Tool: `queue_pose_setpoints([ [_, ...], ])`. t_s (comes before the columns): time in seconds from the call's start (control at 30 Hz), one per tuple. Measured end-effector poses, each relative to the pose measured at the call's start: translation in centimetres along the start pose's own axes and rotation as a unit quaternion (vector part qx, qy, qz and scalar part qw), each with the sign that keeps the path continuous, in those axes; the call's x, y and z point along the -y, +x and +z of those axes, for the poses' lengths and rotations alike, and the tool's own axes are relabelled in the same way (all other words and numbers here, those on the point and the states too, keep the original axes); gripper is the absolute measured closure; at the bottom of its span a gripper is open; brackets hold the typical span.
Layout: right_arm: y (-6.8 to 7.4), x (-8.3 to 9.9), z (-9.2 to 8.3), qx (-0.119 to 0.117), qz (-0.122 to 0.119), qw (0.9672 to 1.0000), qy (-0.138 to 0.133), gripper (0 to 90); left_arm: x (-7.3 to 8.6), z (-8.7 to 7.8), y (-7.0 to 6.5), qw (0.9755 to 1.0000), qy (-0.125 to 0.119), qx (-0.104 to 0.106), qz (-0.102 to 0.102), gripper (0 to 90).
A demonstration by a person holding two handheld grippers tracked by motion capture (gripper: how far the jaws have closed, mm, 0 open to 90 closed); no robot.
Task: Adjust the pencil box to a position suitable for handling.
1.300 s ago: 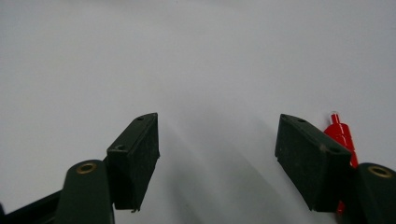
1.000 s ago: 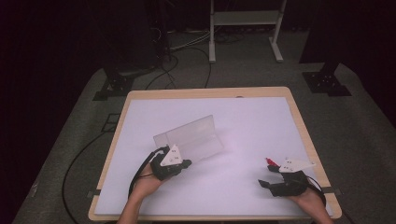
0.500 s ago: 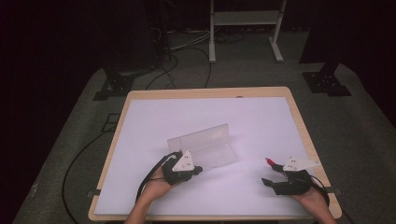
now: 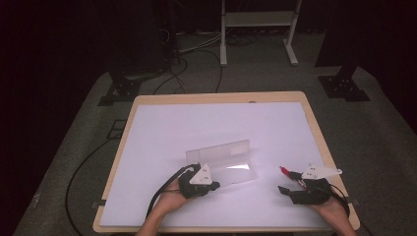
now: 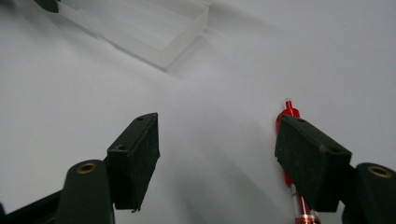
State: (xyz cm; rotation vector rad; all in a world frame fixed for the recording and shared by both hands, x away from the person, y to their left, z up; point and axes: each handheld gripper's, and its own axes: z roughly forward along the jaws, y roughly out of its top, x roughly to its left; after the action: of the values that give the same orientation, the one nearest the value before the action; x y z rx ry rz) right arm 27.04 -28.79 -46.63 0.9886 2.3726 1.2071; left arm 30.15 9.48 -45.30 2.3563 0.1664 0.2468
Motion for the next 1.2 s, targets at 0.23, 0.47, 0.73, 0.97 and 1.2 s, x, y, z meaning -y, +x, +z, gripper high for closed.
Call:
queue_pose_setpoints([
  [0.23,-0.3,0.1,-0.2,0.007,0.005,1.0000,-0.002,29.9,0.0,0.5,-0.2,0.9999,-0.008,0.011,-0.002,89.3],
  [0.47,-0.5,0.2,-0.4,0.010,0.008,0.9999,-0.002,30.0,0.1,0.7,-0.3,0.9997,-0.011,0.020,-0.002,89.3],
  [0.73,-0.7,0.3,-0.5,0.014,0.013,0.9998,-0.002,30.0,0.3,1.1,-0.4,0.9995,-0.005,0.029,0.003,89.3],
  [0.97,-0.8,0.4,-0.4,0.018,0.018,0.9997,0.001,30.3,0.6,1.3,-0.2,0.9992,-0.001,0.038,-0.006,88.8],
  [1.2,-1.0,0.5,-0.4,0.019,0.016,0.9997,0.005,31.0,0.7,1.2,0.0,0.9988,0.000,0.046,-0.015,79.7],
])
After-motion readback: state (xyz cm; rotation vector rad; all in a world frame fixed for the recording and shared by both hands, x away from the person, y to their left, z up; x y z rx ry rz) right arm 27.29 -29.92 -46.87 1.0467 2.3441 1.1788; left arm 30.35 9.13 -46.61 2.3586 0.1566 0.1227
